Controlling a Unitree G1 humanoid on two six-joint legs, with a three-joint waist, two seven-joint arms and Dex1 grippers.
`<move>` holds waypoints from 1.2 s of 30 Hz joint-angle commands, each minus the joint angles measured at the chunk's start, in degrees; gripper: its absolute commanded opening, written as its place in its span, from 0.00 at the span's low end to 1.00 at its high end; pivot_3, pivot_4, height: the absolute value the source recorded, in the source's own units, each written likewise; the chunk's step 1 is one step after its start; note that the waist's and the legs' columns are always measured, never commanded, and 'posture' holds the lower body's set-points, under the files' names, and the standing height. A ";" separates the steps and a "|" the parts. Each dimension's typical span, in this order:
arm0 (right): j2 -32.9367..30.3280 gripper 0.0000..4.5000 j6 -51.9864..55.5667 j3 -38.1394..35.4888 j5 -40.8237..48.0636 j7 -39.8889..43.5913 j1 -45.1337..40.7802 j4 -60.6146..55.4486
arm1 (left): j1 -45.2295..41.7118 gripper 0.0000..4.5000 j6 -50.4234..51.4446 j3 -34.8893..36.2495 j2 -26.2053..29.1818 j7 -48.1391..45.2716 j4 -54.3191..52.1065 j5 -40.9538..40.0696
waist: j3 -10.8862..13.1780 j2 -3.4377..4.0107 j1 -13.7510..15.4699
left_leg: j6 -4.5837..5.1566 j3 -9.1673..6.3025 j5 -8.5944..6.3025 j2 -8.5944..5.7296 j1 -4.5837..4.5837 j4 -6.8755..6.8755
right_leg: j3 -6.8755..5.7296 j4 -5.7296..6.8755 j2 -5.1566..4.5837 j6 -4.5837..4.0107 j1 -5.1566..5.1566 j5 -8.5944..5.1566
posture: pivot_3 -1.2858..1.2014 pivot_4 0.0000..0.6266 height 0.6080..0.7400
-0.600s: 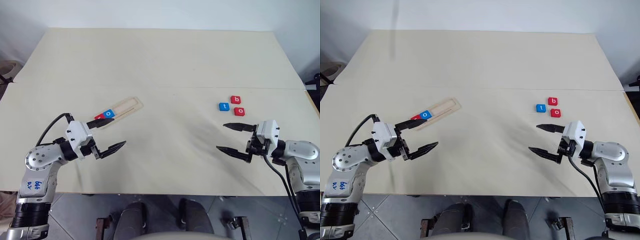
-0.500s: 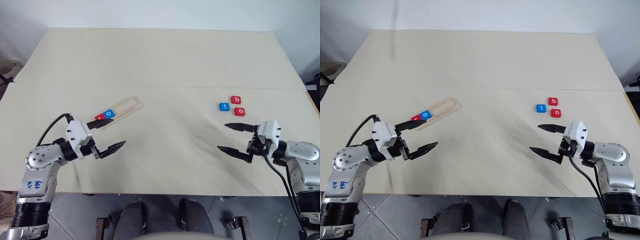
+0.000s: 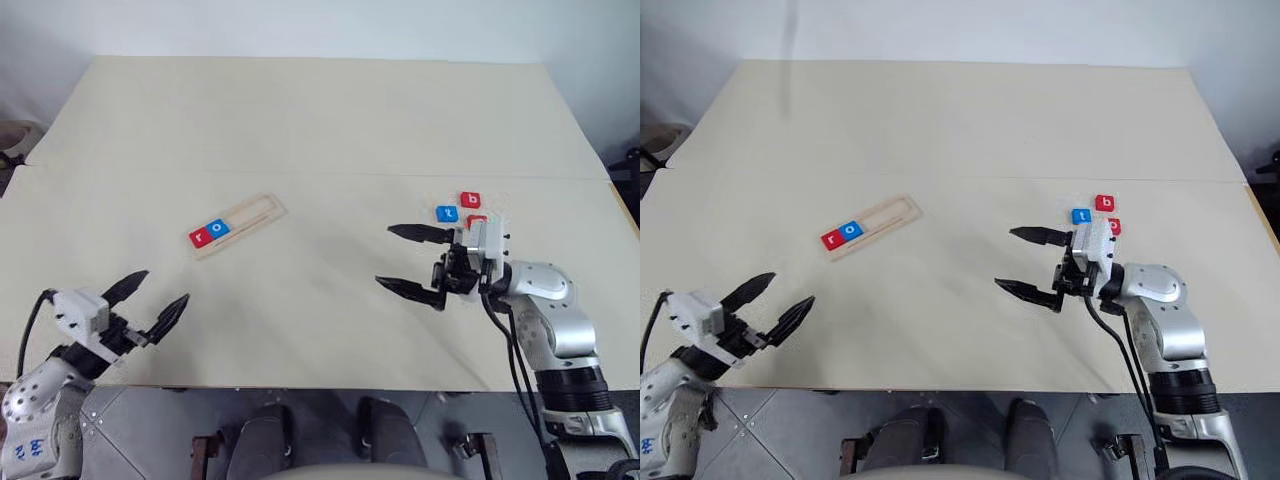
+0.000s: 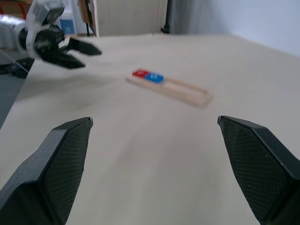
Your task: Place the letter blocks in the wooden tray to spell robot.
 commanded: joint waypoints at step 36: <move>-6.15 1.00 3.59 -8.01 0.96 -8.11 11.03 -13.26 | -55.91 0.86 -13.83 -23.45 13.63 -26.57 71.89 21.93 | -0.05 -0.14 -0.03 | -0.01 0.52 -0.04 0.00 0.05 0.02 | -0.01 0.13 0.07 0.02 -0.08 0.00 | 0.52 0.24 1.00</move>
